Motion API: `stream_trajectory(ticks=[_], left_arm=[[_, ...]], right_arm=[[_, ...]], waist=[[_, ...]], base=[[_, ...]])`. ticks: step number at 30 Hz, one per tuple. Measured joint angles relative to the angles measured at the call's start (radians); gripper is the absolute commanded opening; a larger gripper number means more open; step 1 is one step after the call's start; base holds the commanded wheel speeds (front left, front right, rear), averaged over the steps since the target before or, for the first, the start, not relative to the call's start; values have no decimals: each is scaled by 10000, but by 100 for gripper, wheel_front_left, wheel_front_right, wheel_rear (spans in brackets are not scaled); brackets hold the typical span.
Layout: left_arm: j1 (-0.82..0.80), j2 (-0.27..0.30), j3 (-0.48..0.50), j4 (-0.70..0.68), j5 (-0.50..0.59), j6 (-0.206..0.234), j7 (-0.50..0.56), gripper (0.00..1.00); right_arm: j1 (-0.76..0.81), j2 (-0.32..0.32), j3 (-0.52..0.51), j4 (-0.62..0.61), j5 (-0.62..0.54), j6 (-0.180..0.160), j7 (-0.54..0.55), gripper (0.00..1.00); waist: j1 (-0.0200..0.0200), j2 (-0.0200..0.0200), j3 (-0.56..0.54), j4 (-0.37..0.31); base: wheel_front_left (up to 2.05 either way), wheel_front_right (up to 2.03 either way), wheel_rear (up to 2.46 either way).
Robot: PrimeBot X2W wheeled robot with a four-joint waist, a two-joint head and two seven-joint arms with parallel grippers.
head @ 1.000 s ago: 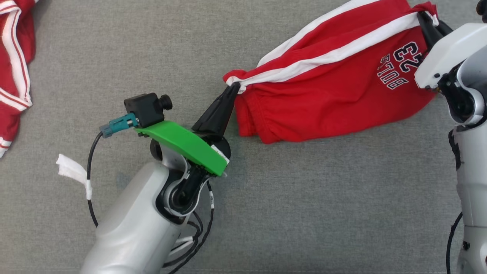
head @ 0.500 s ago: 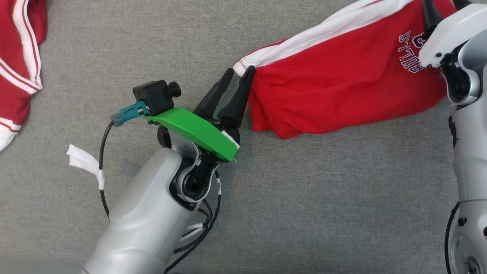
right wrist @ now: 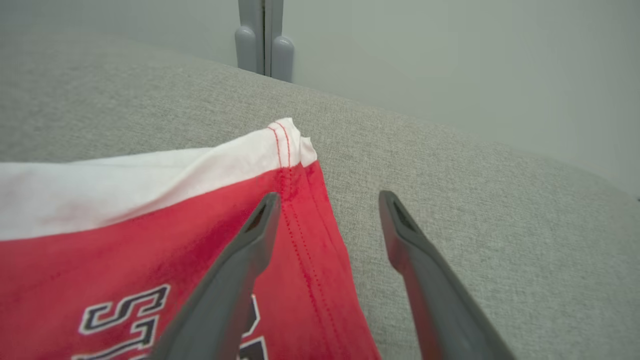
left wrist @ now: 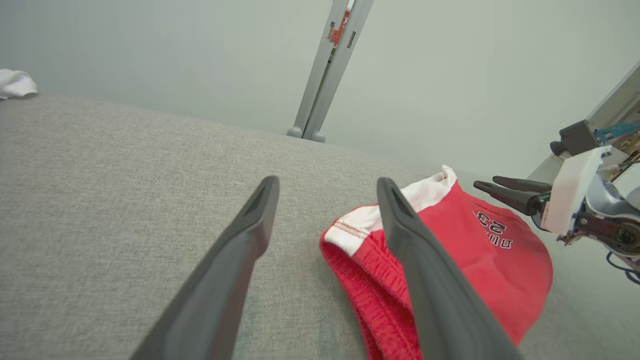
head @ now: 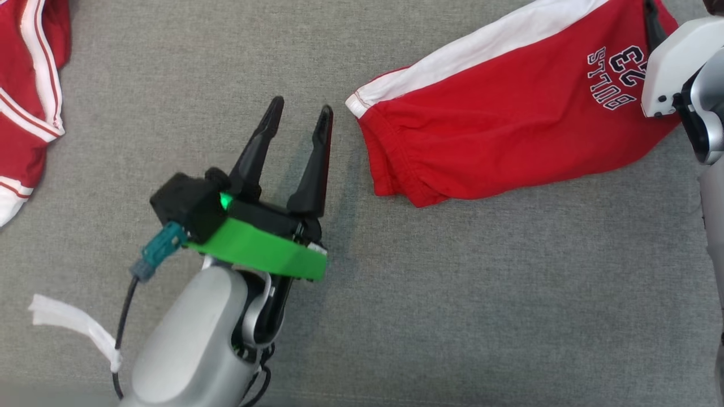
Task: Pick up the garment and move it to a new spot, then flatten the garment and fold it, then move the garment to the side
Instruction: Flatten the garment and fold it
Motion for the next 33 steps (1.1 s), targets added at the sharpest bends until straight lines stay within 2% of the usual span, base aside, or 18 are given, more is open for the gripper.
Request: stream_trajectory(ticks=[7, 11, 12, 13, 17, 22, 29, 33], left_arm=[[1444, -587, 754, -665, 1904, -274, -12, 100], [1934, -884, 1104, -675, 2351, -625, -12, 100], [2007, -941, 1175, -673, 2451, -685, -12, 100], [2106, -1009, 1281, -677, 2541, -755, -13, 100], [2448, -1081, 1666, -755, 3206, -982, -12, 100], [3230, -1158, 2288, -869, 3701, -1152, -12, 100], [4131, -1202, 2963, -890, 3969, -1367, -13, 100], [4362, -1208, 3252, -802, 4067, -1436, -12, 100]], right_arm=[[-128, -393, -182, 573, -79, 2, 1003, 100], [-202, -253, -734, 882, 247, -8, 1388, 100], [-203, -186, -836, 913, 384, -25, 1455, 47], [-201, -130, -970, 936, 619, -27, 1463, 0], [-50, 305, -1275, 872, 1356, -23, 1260, 0], [751, 552, -1396, 495, 2347, 6, 786, 0], [2150, 35, -2489, 190, 3033, 2, 489, 0], [2444, -184, -3302, 65, 2959, 2, 249, 0]], waist=[[0, 0, 175, 423], [0, 0, 238, 677], [0, 0, 239, 720], [0, 0, 223, 755], [0, 0, 134, 672], [0, 0, -103, 304], [0, 0, -850, -356], [0, 1, -1257, -600]], base=[[0, 0, 0], [0, 0, 0], [0, 0, 0], [0, 0, 0], [0, 0, 0], [0, 0, 0], [0, 0, 0], [0, 0, 0]])
